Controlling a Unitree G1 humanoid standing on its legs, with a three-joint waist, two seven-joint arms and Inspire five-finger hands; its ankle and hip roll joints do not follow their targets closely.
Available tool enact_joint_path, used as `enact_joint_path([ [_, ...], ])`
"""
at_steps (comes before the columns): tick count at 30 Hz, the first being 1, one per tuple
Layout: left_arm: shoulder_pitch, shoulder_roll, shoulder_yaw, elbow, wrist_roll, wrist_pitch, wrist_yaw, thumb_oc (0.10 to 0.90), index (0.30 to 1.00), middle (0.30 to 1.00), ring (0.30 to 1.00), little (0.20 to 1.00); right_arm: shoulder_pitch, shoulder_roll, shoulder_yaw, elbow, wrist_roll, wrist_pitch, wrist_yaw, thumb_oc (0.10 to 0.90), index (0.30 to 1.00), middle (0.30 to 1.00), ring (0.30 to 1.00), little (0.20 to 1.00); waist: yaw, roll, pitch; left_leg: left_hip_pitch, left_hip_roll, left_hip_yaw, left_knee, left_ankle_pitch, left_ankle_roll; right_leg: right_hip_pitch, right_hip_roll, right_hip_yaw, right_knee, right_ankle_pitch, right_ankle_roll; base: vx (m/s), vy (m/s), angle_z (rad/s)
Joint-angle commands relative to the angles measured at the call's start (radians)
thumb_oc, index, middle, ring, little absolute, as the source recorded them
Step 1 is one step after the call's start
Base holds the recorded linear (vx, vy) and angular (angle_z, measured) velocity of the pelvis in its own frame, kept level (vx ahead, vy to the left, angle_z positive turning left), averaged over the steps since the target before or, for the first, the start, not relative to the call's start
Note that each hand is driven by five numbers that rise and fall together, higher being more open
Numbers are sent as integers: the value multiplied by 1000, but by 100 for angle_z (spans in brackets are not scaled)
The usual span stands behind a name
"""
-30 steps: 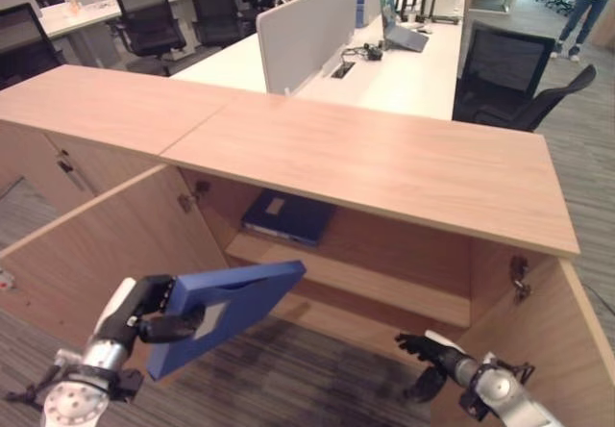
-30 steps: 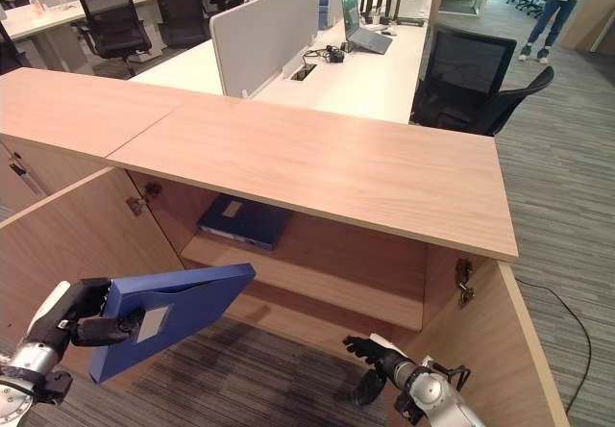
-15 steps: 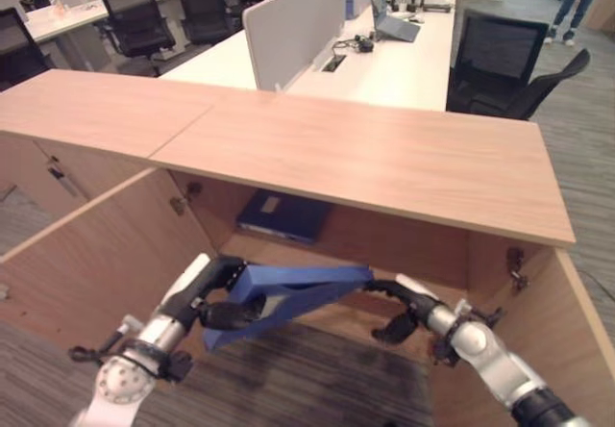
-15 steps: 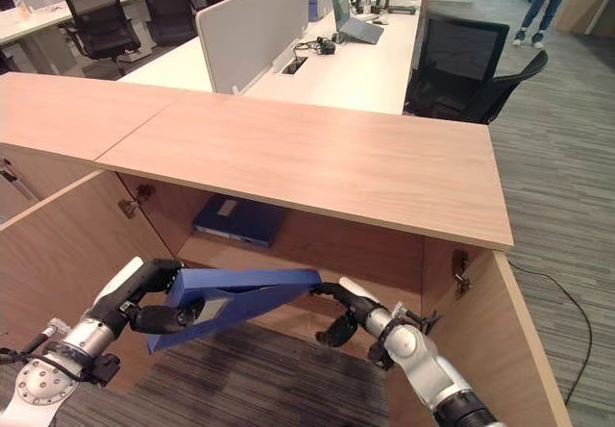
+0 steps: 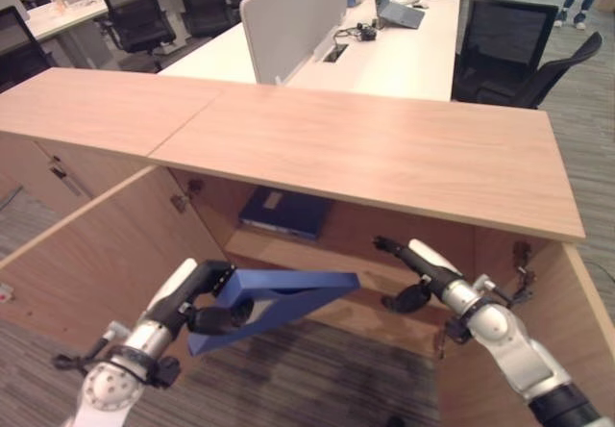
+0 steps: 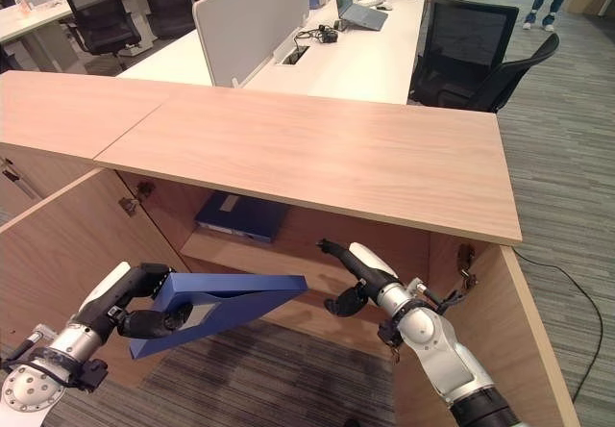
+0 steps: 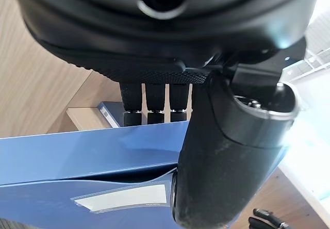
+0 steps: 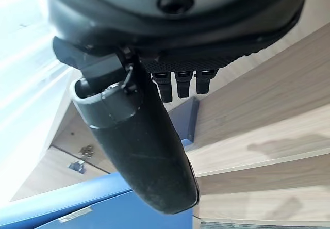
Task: Put the empty folder in the office cabinet
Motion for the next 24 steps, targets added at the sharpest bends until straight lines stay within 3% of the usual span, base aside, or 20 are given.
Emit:
enact_joint_path([
  [1, -79, 106, 95, -43, 9, -103, 49, 400, 300, 300, 300, 300, -73, -22, -22, -118, 32, -79, -23, 800, 900, 900, 900, 900, -2, -62, -29, 12, 5, -47, -6, -58, -28, 94, -45, -1, 8, -89, 57, 0, 0, 0],
  [9, -107, 95, 69, -34, -20, -109, 58, 400, 300, 300, 300, 300, -117, -4, 29, -107, 80, -85, -15, 800, 900, 900, 900, 900, 1, -64, -30, 10, 7, -49, -6, -54, -31, 91, -44, 0, 8, -89, 56, 0, 0, 0],
  [24, -318, 183, -155, -160, -236, -130, -6, 400, 300, 300, 300, 300, -325, 76, 208, 46, 103, -95, -43, 800, 900, 900, 900, 900, 2, -63, -40, 14, 7, -53, -6, -50, -34, 94, -43, -2, 8, -86, 57, 0, 0, 0],
])
